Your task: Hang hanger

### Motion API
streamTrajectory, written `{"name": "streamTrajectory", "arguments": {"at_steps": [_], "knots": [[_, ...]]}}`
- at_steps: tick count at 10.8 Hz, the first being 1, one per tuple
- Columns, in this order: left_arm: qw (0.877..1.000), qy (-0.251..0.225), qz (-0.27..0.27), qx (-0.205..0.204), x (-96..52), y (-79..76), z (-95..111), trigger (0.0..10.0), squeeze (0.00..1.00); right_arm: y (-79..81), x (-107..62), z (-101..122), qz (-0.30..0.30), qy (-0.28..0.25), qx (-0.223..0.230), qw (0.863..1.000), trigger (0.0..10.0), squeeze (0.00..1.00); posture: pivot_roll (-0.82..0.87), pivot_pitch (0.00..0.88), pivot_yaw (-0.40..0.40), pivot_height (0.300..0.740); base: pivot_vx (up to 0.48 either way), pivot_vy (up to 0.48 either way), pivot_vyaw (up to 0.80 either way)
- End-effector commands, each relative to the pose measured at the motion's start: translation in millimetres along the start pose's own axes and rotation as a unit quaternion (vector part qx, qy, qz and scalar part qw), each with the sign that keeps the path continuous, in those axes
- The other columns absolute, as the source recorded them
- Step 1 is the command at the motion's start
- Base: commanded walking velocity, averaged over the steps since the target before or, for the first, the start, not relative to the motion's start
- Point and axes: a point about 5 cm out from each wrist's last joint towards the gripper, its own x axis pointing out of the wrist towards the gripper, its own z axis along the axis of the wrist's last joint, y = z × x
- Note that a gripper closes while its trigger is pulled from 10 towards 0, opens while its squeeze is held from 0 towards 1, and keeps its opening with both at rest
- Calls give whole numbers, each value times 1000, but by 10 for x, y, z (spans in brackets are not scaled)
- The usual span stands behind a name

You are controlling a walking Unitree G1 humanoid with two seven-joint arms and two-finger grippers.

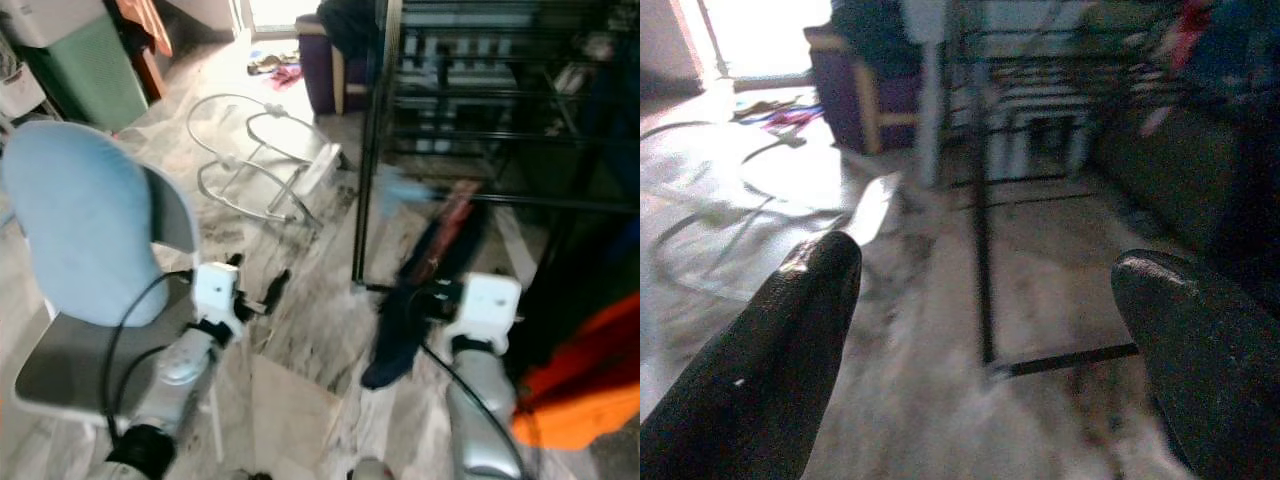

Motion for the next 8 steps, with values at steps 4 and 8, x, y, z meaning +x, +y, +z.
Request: {"name": "streamTrajectory", "arguments": {"at_steps": [4, 8], "knots": [[1000, 15, -3, -3, -38, -35, -65, 10000, 0, 34, 171, 149, 6, -7, 9, 1000, 10000, 0, -138, 160, 65, 740, 0, 0, 0], [1000, 22, -10, 1, -57, -50, -88, 10000, 0, 57, 236, 38, -30, 61, 23, 997, 10000, 0, -132, 172, 66, 740, 0, 0, 0]]}}
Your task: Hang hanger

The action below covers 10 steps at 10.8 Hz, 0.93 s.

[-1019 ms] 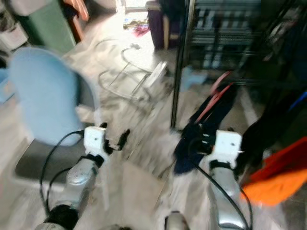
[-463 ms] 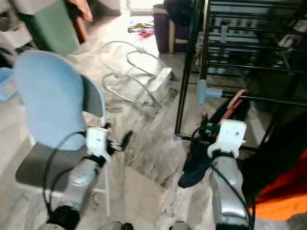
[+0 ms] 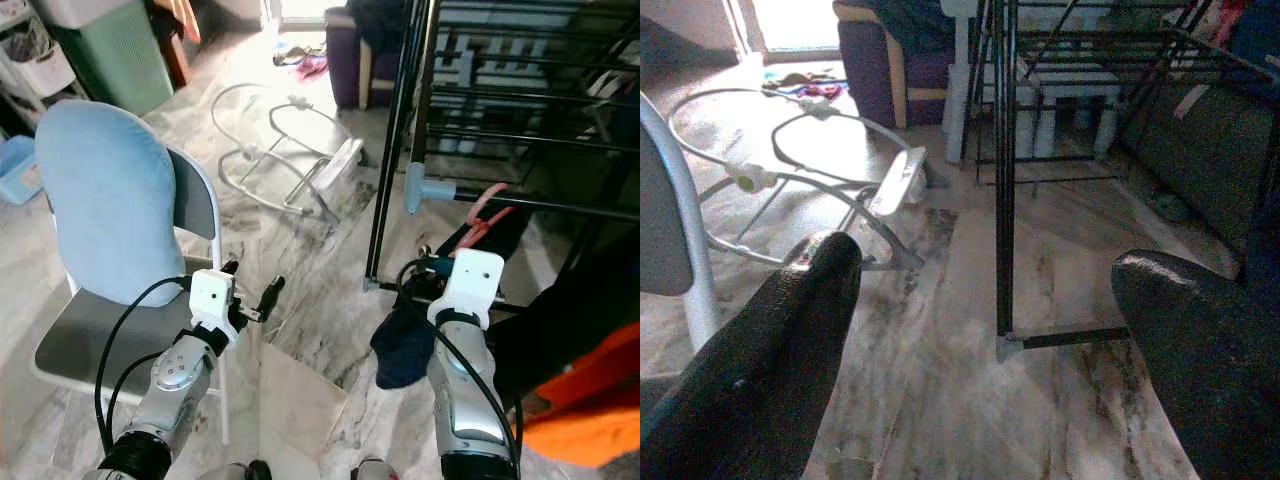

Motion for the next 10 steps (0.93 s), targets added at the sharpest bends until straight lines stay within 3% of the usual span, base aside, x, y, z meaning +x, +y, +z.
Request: {"name": "streamTrajectory", "arguments": {"at_steps": [1, 2, 4, 5, 6, 8, 9, 10], "knots": [[1000, 9, -1, 4, -28, 12, -32, 10000, 0, -36, -13, -91, -10, 28, 4, 1000, 10000, 0, -132, 172, 66, 740, 0, 0, 0], [1000, 12, -3, 4, -28, 10, -39, 10000, 0, -170, -44, -151, -36, 47, -8, 998, 10000, 0, -132, 172, 66, 740, 0, 0, 0], [1000, 18, -9, 4, 1, 2, -36, 10000, 0, -463, -56, -94, -98, 35, -48, 993, 10000, 0, -147, 184, 84, 740, 0, 0, 0], [1000, 17, -11, 6, 21, 7, -21, 10000, 0, -480, -35, -34, -97, 21, -51, 994, 10000, 0, -153, 197, 94, 740, 0, 0, 0], [1000, 17, -12, 7, 33, 15, -9, 10000, 0, -435, -14, 0, -81, 13, -49, 995, 10000, 0, -154, 197, 101, 740, 0, 0, 0], [1000, 19, -14, 8, 42, 11, -10, 10000, 0, -195, 22, 36, 3, 10, -42, 999, 10000, 0, -152, 200, 101, 740, 0, 0, 0], [1000, 21, -12, 8, 36, 13, -20, 10000, 0, -170, 49, 66, 24, 8, -63, 998, 10000, 0, -148, 199, 96, 740, 0, 0, 0], [1000, 24, -7, 7, 26, 27, -31, 10000, 0, -180, 86, 144, 36, -5, -78, 996, 2863, 0, -148, 199, 96, 740, 0, 0, 0]]}}
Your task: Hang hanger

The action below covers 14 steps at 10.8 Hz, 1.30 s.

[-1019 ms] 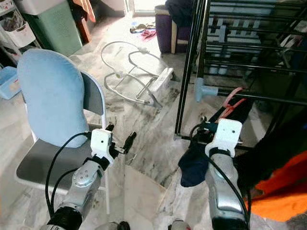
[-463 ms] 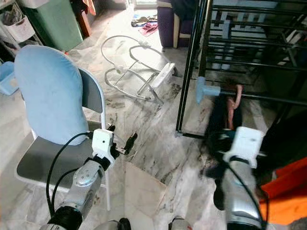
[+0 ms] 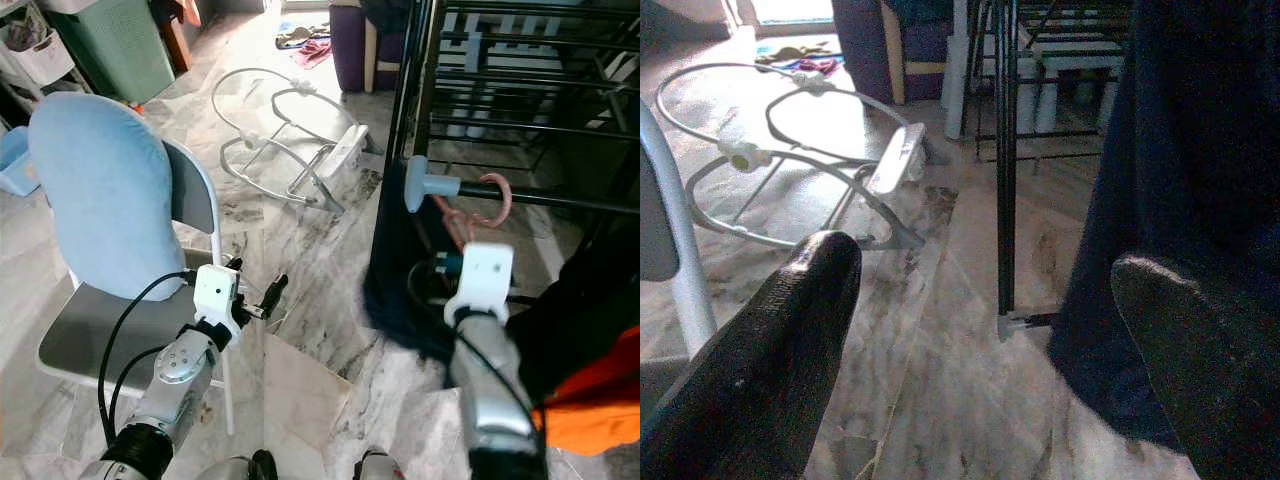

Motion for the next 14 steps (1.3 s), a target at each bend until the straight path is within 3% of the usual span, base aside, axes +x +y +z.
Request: {"name": "streamTrajectory", "arguments": {"at_steps": [1, 4, 7, 10, 12, 14], "knots": [[1000, 19, 2, 3, -44, 25, -70, 10000, 0, -4, 15, 6, 12, 7, -2, 1000, 0, 0, -140, 199, 91, 740, 0, 0, 0], [1000, 28, 12, 3, -69, 39, -108, 10000, 0, -162, 75, -19, 23, 39, 2, 999, 0, 0, -140, 198, 83, 740, 0, 0, 0], [999, 36, 17, 0, -64, 30, -133, 10000, 0, -152, 19, -84, 53, 62, 7, 997, 0, 0, -149, 189, 75, 740, 0, 0, 0], [999, 41, 18, -2, -75, 16, -163, 10000, 0, -242, -22, -104, 59, 70, 1, 996, 0, 0, -149, 165, 77, 740, 0, 0, 0], [999, 48, 16, -2, -101, 17, -201, 10000, 0, -204, -64, -165, 63, 82, 9, 995, 0, 0, -146, 139, 78, 740, 0, 0, 0], [998, 65, 26, -1, -130, 42, -272, 10000, 0, -56, -85, -232, 75, 87, 30, 993, 0, 0, -147, 79, 100, 740, 0, 0, 0]]}}
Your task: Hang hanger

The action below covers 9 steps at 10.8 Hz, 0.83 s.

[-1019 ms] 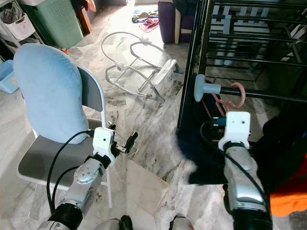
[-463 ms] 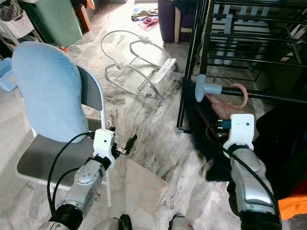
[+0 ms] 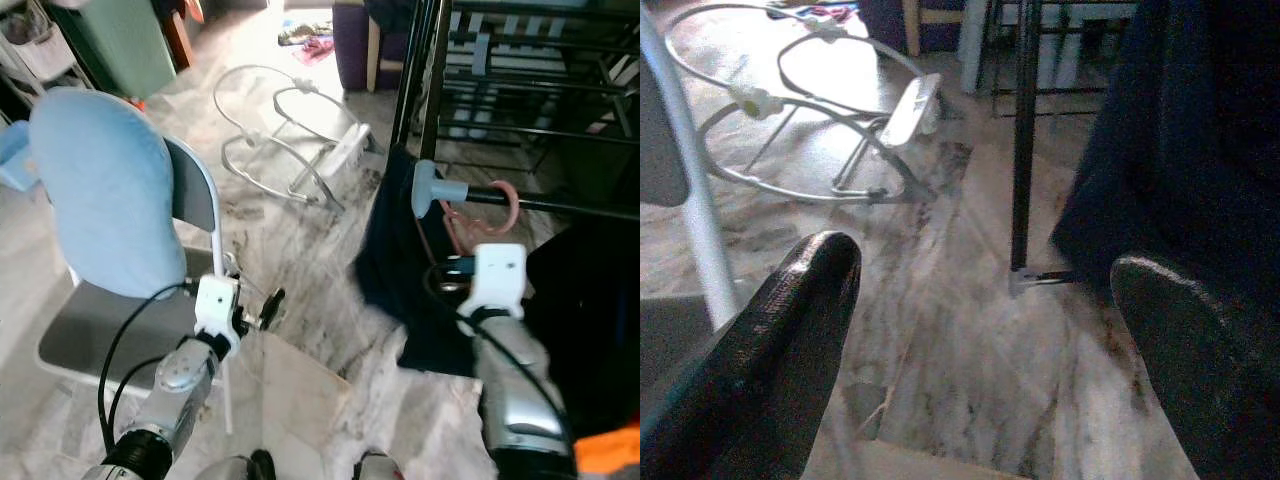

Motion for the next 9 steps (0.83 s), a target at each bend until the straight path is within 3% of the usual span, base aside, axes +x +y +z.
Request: {"name": "streamTrajectory", "arguments": {"at_steps": [1, 2, 4, 7, 9], "knots": [[1000, 22, 10, 0, -43, 51, -96, 10000, 0, 75, -18, -179, 9, 33, 15, 999, 0, 0, -155, 69, 108, 740, 0, 0, 0], [999, 35, 0, -1, -27, 0, -142, 10000, 0, 180, 4, -285, 19, 44, 43, 998, 0, 0, -159, 55, 111, 740, 0, 0, 0], [999, 40, -13, -3, 6, -68, -153, 10000, 0, 296, 44, -344, 13, 42, 50, 998, 0, 0, -159, 46, 120, 740, 0, 0, 0], [999, 37, 13, 9, 61, -25, -108, 10000, 0, 369, 32, -330, 3, 21, 24, 999, 0, 0, -155, 55, 101, 740, 0, 0, 0], [999, 25, 41, 20, 108, 68, -17, 10000, 0, 308, 0, -162, -29, -29, -3, 999, 1922, 0, -158, 78, 107, 740, 0, 0, 0]]}}
